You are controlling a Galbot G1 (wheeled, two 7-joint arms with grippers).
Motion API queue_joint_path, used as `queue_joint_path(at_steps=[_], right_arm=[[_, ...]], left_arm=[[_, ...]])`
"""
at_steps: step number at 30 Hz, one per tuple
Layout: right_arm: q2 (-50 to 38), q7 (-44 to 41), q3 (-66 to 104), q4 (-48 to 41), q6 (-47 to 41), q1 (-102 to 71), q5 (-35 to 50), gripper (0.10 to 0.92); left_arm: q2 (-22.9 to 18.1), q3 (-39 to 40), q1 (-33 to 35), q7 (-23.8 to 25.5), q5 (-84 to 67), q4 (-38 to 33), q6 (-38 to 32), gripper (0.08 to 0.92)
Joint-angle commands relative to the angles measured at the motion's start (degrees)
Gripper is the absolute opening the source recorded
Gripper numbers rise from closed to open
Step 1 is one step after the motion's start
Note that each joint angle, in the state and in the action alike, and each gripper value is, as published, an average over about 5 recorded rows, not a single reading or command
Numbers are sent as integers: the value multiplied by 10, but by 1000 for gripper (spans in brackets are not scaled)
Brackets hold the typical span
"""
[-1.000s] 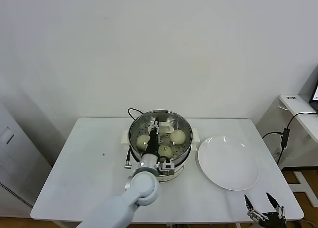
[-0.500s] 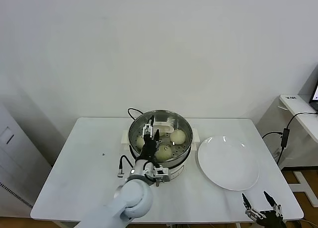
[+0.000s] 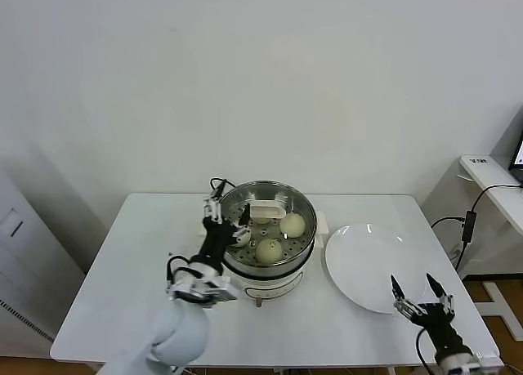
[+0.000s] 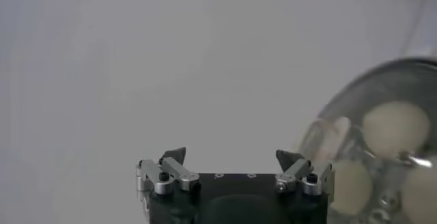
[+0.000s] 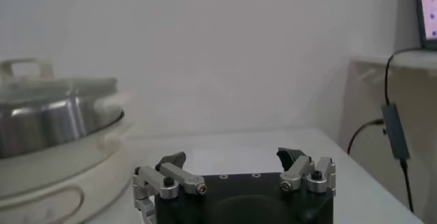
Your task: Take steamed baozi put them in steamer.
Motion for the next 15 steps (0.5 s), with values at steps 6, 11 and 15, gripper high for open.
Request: queue_joint_path(at_steps=[6,11,15], right_arm=[[-15,59,-68,7,-34,73,-2,823],[-9,52,-69,4,-33,69,-10,823],[-3,44,-70,3,-32,63,-14,823]], left_arm=[[-91,-315,181,88,-285,41,-313,823],[-122,-353,217,107,-303,50,-322,823],[-147,-369,235,114,-304,53,-323,823]])
